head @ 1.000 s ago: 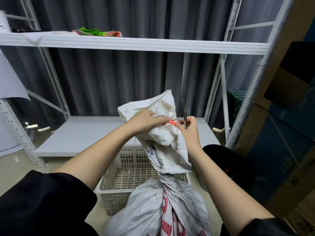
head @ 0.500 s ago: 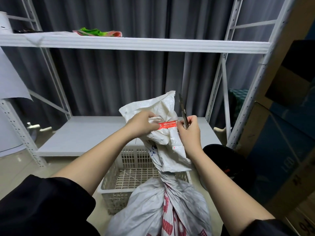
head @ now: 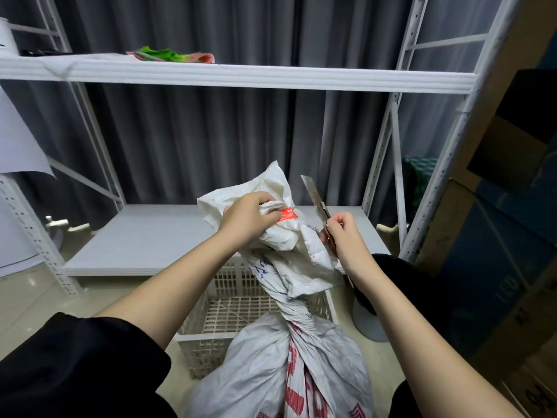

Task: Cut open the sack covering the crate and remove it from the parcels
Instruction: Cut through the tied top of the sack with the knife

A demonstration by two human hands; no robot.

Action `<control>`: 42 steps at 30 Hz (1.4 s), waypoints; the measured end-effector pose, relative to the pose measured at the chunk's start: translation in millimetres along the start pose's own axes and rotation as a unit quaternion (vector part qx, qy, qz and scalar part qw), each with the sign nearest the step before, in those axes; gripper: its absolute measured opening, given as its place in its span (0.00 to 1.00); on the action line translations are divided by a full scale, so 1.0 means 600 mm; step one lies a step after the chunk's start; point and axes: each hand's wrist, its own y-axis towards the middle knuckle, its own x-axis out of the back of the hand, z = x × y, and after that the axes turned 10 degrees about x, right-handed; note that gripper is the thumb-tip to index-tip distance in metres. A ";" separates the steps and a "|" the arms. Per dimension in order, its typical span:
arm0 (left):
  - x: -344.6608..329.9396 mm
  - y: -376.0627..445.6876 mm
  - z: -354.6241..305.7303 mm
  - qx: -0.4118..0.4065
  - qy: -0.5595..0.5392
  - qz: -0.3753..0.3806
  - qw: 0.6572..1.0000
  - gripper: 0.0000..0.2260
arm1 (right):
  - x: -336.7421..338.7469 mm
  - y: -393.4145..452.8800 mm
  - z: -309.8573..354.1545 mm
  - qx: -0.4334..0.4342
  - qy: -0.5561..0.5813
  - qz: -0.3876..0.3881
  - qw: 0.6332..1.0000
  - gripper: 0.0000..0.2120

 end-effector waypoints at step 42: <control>0.000 -0.031 -0.016 -0.083 0.048 -0.098 0.991 0.07 | 0.025 0.009 0.107 0.157 -0.496 0.159 0.839 0.10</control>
